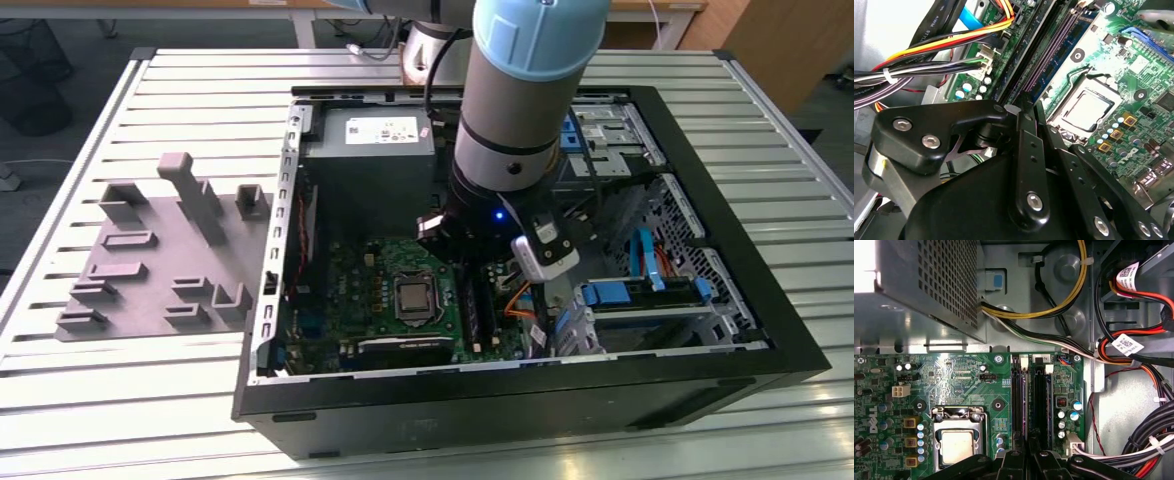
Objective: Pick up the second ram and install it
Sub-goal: 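Insert the second ram into the second slot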
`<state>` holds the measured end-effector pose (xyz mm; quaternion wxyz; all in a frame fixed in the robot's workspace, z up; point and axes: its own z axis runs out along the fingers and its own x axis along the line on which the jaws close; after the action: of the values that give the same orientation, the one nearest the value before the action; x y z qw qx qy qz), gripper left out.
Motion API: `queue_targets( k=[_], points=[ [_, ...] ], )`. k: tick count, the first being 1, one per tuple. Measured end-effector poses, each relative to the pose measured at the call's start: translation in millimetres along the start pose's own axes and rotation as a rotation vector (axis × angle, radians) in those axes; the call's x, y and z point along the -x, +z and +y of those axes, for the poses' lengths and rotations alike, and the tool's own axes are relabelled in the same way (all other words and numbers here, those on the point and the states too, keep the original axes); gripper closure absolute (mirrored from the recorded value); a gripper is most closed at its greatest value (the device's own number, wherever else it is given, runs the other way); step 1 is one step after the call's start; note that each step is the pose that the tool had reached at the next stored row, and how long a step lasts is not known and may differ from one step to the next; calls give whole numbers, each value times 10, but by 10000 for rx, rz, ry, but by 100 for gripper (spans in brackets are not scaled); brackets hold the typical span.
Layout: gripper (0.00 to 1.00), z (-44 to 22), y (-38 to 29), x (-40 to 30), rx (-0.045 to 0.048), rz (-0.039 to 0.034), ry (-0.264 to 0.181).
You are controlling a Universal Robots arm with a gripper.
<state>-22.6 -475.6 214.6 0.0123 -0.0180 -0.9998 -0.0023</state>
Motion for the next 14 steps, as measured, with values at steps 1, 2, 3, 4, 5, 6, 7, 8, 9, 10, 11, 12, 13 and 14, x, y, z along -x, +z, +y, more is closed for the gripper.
queue_targets(
  k=[1, 2, 3, 4, 5, 6, 7, 8, 9, 10, 11, 12, 13, 14],
  points=[
    [86, 0, 0, 0, 0, 0, 0],
    [86, 0, 0, 0, 0, 0, 0],
    [86, 0, 0, 0, 0, 0, 0],
    [86, 0, 1, 0, 0, 0, 0],
    [86, 0, 1, 0, 0, 0, 0],
    [86, 0, 1, 0, 0, 0, 0],
    [86, 0, 1, 0, 0, 0, 0],
    [86, 0, 1, 0, 0, 0, -2],
    [86, 0, 1, 0, 0, 0, -11],
    [86, 0, 1, 3, -1, 0, -37],
    [86, 0, 1, 7, -1, 3, -67],
    [86, 0, 1, 12, -2, 6, -93],
    [86, 0, 1, 15, -2, 7, -106],
    [86, 0, 1, 17, -2, 9, -109]
  ],
)
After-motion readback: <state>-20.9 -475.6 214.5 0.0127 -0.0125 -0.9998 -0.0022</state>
